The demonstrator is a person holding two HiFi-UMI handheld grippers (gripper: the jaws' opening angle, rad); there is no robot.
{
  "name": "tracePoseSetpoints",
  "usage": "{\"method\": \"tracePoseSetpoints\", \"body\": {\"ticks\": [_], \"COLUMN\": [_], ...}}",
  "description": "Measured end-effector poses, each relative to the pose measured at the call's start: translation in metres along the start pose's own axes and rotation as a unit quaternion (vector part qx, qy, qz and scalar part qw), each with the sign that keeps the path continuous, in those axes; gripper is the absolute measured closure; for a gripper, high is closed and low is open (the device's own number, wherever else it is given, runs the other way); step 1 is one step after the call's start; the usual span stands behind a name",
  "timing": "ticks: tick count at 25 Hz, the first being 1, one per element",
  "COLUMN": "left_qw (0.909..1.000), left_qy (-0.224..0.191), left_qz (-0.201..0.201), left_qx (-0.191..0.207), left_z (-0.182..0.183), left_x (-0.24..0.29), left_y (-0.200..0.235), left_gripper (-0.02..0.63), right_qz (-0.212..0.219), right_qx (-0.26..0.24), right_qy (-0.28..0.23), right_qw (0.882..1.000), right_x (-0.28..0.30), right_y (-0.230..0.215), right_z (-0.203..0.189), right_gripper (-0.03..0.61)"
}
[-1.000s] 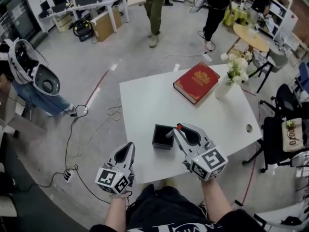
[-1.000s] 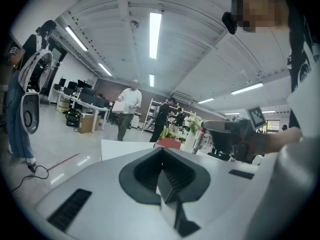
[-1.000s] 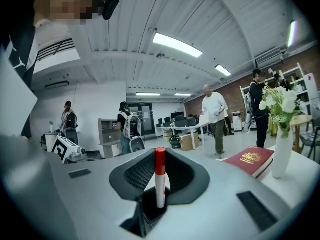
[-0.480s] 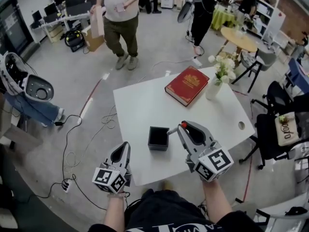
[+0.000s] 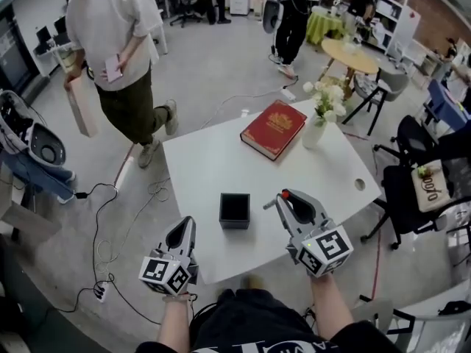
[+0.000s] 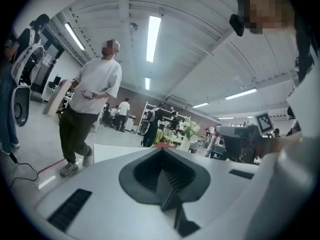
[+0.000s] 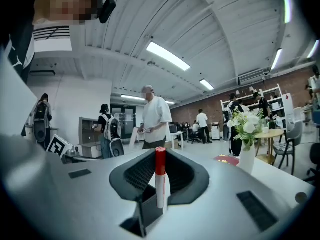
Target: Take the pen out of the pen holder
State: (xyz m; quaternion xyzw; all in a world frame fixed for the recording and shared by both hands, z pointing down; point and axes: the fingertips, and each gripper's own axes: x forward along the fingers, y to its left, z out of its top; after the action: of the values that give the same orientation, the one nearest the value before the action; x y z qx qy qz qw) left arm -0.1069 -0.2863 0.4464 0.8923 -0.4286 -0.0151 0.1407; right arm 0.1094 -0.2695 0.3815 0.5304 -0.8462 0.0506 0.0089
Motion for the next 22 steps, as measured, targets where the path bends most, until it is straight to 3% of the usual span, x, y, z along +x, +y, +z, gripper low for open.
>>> {"method": "tracePoseSetpoints", "body": {"ticks": [7, 22], "left_qw": [1.0000, 0.9996], "left_qy": [0.000, -0.006], "left_qz": [0.009, 0.027], "left_qx": [0.000, 0.004], "left_z": [-0.001, 0.003], "left_x": [-0.005, -0.010], "left_y": [0.005, 0.017], "left_gripper": [0.612, 0.612], "right_qz": [-0.018, -0.025], "right_qx": [0.031, 0.024], "right_qy": [0.021, 0.059], "right_qw": [0.999, 0.998], "right_x": [-0.008, -0.008], "right_y": [-0.007, -0.009], "right_z": [-0.028, -0.061], "right_gripper": [0.512, 0.512]}}
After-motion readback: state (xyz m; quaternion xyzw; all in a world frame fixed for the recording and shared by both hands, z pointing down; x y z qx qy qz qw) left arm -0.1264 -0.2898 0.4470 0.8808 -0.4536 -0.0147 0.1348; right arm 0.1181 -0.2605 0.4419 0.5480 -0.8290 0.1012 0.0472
